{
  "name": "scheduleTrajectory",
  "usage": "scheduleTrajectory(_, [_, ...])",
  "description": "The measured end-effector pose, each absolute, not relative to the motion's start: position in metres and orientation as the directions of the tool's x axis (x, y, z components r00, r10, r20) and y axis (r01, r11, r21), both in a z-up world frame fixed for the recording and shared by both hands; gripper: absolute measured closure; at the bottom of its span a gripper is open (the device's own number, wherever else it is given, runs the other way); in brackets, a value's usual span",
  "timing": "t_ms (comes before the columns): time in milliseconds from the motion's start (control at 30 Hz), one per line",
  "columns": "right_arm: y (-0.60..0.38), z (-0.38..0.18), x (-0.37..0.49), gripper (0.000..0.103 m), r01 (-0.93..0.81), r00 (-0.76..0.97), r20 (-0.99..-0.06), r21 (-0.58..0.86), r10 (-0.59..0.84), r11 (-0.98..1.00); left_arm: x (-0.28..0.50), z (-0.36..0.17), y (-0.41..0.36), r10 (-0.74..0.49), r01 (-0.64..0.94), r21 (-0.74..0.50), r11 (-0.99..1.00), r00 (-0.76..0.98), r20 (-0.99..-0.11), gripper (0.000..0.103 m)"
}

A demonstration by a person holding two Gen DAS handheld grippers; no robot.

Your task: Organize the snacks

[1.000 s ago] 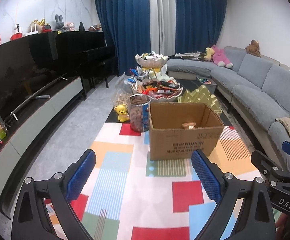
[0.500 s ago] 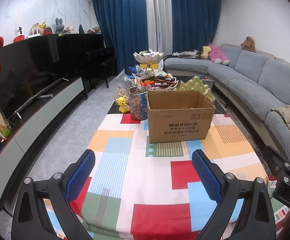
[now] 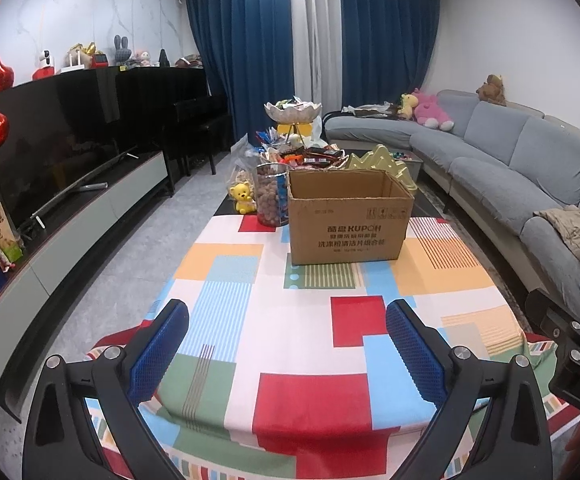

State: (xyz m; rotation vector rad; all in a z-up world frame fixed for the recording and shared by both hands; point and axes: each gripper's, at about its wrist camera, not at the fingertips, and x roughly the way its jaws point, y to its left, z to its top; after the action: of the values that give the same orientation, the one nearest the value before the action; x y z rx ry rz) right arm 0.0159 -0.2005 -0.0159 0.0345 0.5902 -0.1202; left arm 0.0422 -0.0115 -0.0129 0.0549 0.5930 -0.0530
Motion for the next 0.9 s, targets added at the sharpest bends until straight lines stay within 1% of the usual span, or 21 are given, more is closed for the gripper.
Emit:
scheduleTrajectory(167, [-0.204,-0.014,0.005,0.004,0.133,0.827,-0.550,-0.012,-0.118,0.991,0.034,-0.012,-0.010,-0.026,0.057,0.038,0.998,0.832,-0.554,0.002])
scheduleTrajectory(233, [-0.205,-0.013,0.001,0.004,0.137,0.827,-0.548,-0.018,-0.124,0.990,0.031,-0.012,-0.008,-0.024,0.052,0.034,0.998,0.831,-0.556,0.000])
scheduleTrajectory(500, [-0.205,-0.005,-0.011,0.004,0.138,0.844,-0.521,-0.012,-0.124,0.990,0.021,-0.010,-0.006,-0.019,0.043,0.030,0.999,0.835,-0.550,0.000])
scheduleTrajectory(900, [-0.207,-0.007,-0.011,0.004,0.147,0.840,-0.528,-0.003,-0.127,0.989,0.022,-0.013,-0.006,-0.027,0.051,0.027,0.998,0.826,-0.563,0.000])
